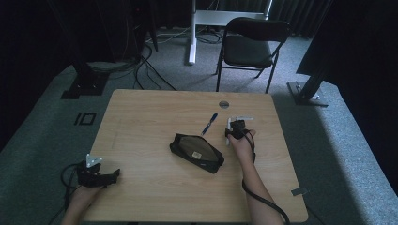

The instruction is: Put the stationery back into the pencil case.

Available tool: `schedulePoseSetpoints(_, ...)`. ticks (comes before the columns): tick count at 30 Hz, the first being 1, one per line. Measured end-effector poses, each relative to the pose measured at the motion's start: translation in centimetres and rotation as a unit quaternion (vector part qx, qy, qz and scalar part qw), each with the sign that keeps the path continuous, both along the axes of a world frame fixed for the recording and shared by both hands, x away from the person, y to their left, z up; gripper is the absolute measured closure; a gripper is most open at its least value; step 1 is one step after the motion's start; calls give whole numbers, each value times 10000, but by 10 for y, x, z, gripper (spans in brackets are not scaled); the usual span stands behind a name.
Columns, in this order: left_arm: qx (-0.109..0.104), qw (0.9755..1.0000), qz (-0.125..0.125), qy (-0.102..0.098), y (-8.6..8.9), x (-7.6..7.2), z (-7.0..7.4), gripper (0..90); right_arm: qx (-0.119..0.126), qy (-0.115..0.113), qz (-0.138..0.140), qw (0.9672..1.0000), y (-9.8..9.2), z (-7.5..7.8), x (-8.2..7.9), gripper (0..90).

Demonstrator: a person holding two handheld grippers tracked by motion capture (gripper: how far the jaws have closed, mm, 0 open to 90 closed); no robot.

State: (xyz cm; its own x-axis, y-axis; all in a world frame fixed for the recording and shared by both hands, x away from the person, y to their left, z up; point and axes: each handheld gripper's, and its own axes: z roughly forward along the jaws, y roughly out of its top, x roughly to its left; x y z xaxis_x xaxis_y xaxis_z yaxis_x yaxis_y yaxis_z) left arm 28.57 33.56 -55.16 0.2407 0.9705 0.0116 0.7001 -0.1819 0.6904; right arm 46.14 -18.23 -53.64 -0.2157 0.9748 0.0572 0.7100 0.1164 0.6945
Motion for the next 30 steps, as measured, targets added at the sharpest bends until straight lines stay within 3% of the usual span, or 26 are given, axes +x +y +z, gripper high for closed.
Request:
schedulePoseSetpoints(17,0,10000,1,0,0,0,0,1,-283,99,-95,9995,-7,0,1,777)
schedulePoseSetpoints(30,0,10000,0,0,0,0,0,1,-43,54,-245,9997,-25,1,-3,783)
